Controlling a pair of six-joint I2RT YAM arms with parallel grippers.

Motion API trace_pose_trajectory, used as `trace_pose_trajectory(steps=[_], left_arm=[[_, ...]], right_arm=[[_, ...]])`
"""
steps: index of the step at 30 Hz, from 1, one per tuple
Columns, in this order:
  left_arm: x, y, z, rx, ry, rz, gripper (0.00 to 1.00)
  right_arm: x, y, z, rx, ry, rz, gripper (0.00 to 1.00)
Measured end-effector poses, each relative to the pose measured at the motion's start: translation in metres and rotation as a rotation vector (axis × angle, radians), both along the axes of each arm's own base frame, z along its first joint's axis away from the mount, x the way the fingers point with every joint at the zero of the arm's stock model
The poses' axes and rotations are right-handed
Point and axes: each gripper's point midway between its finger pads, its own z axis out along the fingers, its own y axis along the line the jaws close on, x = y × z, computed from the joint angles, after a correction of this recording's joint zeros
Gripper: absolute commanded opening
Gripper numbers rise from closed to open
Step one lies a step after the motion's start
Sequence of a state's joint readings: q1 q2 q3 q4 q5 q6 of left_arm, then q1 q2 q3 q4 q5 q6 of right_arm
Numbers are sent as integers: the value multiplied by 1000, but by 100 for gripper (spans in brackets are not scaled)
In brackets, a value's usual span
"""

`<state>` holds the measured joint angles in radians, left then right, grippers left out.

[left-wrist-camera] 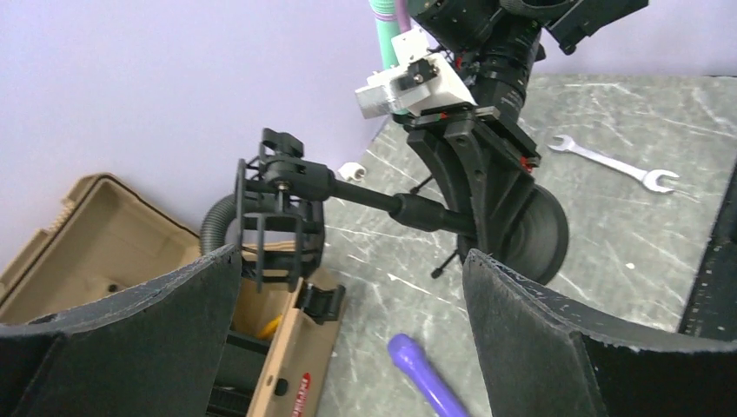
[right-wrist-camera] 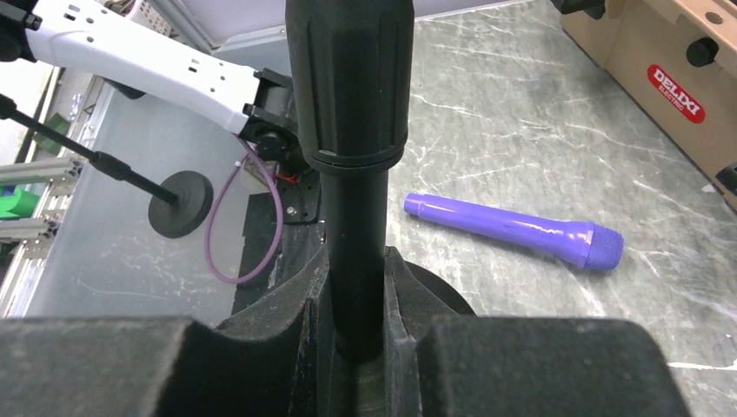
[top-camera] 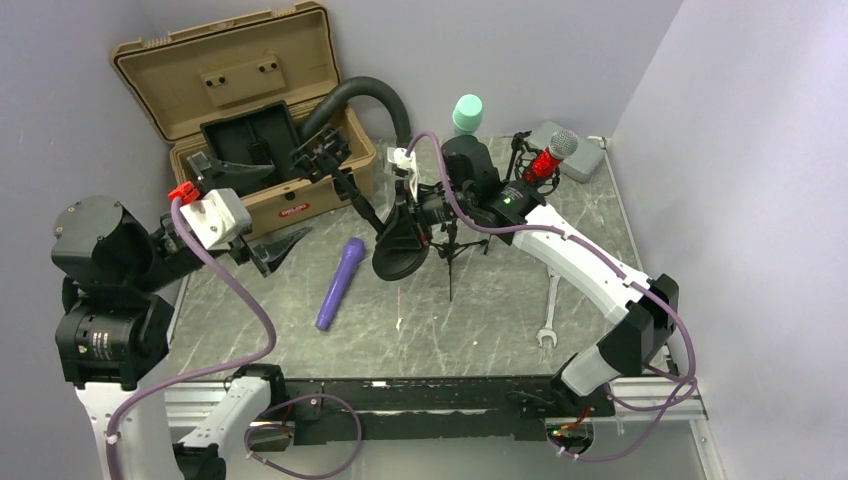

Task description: Remove the microphone from the stand

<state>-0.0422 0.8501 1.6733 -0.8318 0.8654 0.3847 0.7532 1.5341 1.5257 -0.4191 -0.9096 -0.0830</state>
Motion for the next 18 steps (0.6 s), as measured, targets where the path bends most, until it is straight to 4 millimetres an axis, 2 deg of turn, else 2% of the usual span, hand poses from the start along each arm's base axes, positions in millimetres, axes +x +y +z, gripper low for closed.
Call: trace_pose_trajectory(steps=[4,12,15,18], left_arm=[[9,3,7,46,-71,15,99],[73,4,0,145,-133,8,99],[92,1,-13,163,-119,-17,99],[100,-5,-34,174,-84,-48,99]], right_arm=[[-3,0,1,6,2,18,0],[-8,0,3,16,12,47,0],[-10,-1,3,19,15,57,0],[-11,-1,3,20,17,60,0]])
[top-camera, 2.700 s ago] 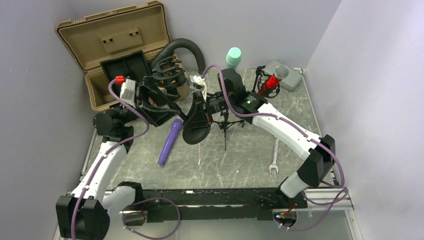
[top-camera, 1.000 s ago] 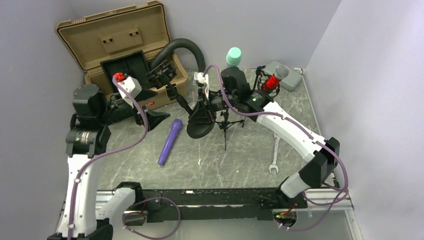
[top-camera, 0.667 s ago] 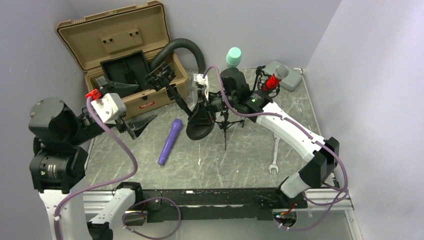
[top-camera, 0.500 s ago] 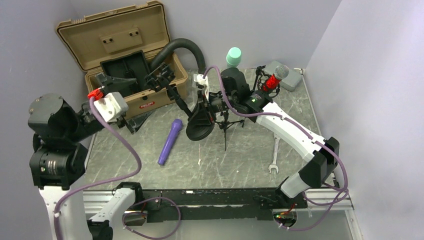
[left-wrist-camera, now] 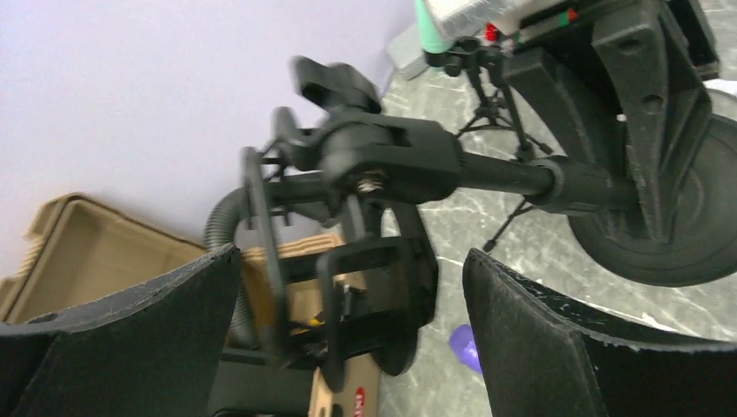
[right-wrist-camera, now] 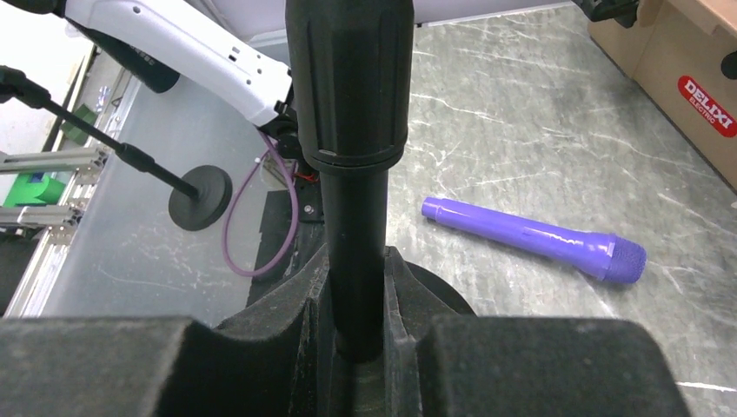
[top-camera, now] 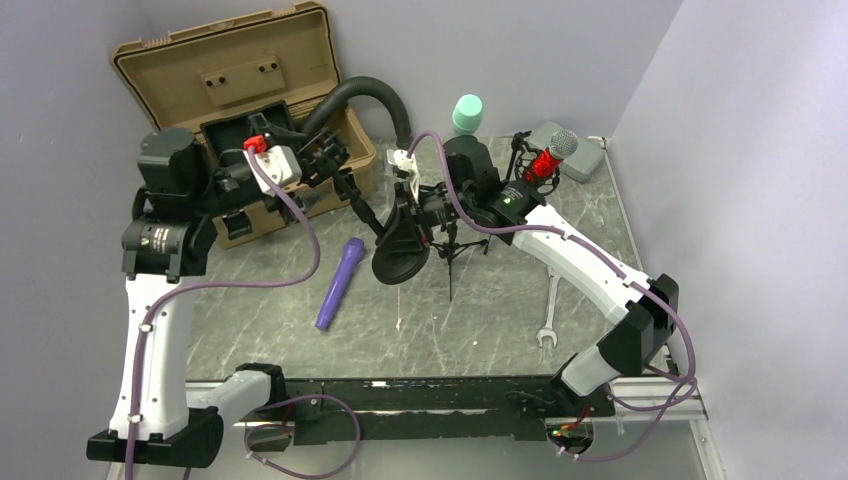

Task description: Remove the microphone from the stand

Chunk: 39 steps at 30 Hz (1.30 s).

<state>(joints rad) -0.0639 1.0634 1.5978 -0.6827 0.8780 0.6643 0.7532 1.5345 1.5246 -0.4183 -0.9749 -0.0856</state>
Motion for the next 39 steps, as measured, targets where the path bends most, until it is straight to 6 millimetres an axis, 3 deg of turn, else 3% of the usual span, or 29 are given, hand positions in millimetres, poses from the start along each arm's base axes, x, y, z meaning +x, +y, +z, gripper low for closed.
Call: trace_pose_trajectory(steps=[5,10,16,21,27,33,39], left_arm=[[-4,-23,-41,24,63,-91,100],[-18,-34,-60,42,105,-138,99],[-38,-23,-57,42,140,-78,99],[-55,-14,-27,-37,147,6,99],[-79,-15,-14,-153,220,11,99],[-93,-33,-25,-238,364,-104,98],[-90,-47,-40,-291,508,-168,99]], right_arm=[[-1,-1,-1,-6,8,-1,0],[-1,-1,-3,-14,12,-4,0],[6,1,-2,-17,-17,-36,0],[17,2,5,-17,-49,-92,0],[24,5,9,-18,-49,-118,0],[26,7,5,-29,-33,-128,0],[28,8,2,-36,-24,-135,0]])
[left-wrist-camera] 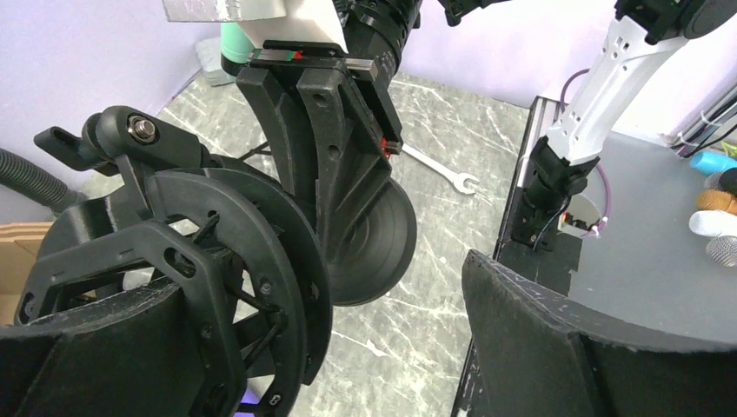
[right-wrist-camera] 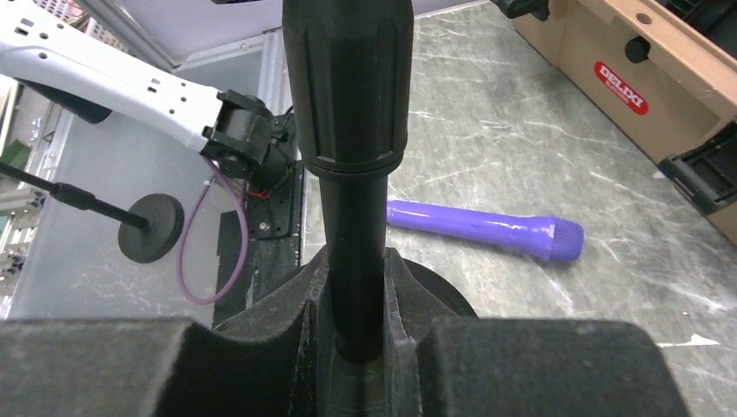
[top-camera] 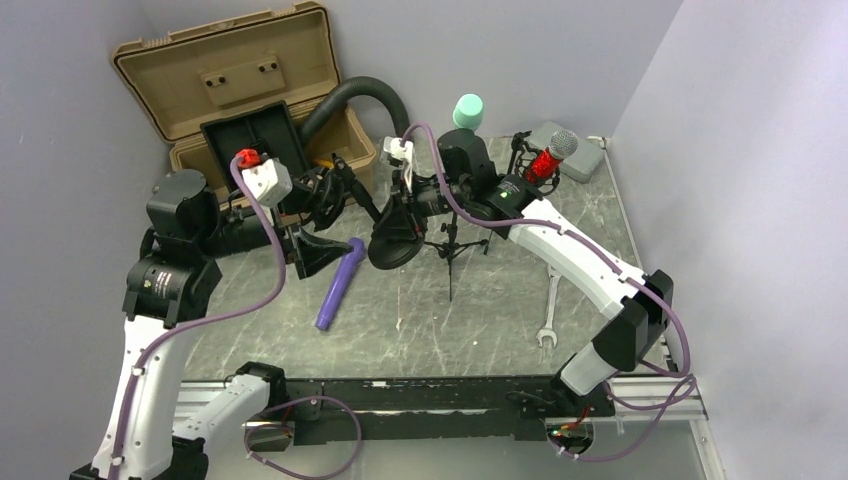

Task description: Remove the microphone from the stand

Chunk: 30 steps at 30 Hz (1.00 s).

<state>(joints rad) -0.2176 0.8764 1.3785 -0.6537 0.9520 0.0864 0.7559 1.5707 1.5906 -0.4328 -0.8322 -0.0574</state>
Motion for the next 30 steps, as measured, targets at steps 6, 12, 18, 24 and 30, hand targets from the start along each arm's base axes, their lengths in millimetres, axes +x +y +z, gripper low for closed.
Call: trace_pose_trajectory(steps=[6,12,18,24,30], left_arm=[[-7,1,18,-17,-24,-2,99],[-23,6,70,-44,-190,6,99],[-28,-1,87,-93,-223,-45,99],[-5,-18,51,-110,-59,-108,99],[23,-26,-9,-83,123,-72,97]], right_arm=[[5,0,-1,-6,-8,-22,0],[10,2,-6,-14,-8,-35,0],[13,4,-14,-30,3,-42,0],[13,4,-14,-31,4,-42,0],[12,5,-13,-26,4,-34,0]])
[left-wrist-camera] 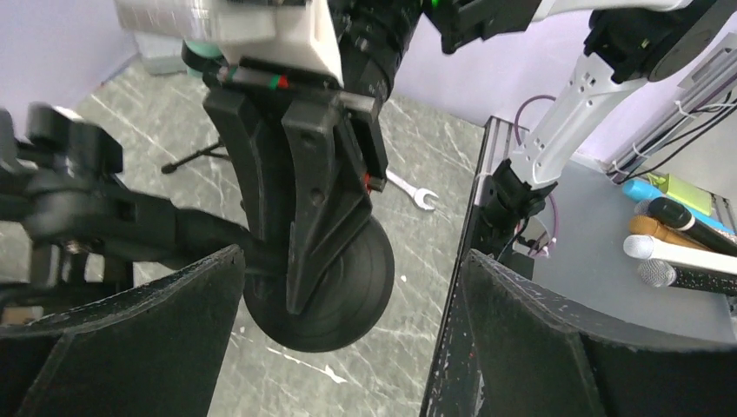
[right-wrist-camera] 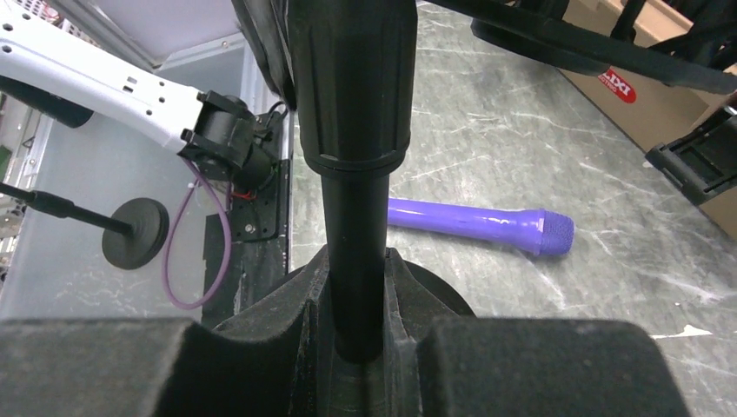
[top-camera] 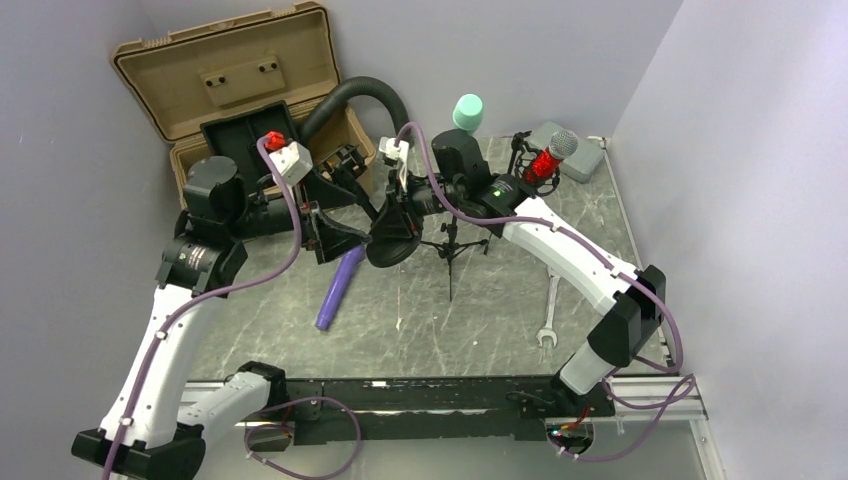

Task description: Remove the microphone from the stand

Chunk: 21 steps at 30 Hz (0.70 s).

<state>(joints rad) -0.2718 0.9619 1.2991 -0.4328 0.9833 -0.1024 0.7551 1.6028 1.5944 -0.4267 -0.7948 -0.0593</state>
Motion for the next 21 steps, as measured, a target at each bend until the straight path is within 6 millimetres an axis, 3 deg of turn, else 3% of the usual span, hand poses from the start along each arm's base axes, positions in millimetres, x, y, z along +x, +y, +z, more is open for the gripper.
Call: trace_pose_trajectory(steps=[3,8,21], left_arm=[[5,1,-12,14,31,26,94],[14,9,-10,23,4,121,85],[44,20,-31,58,19,271,78]], right_arm=[[1,0,2,4,-4,-2,0],[0,0,3,5,-3,1,0],[-4,0,4,14,6,24,0]])
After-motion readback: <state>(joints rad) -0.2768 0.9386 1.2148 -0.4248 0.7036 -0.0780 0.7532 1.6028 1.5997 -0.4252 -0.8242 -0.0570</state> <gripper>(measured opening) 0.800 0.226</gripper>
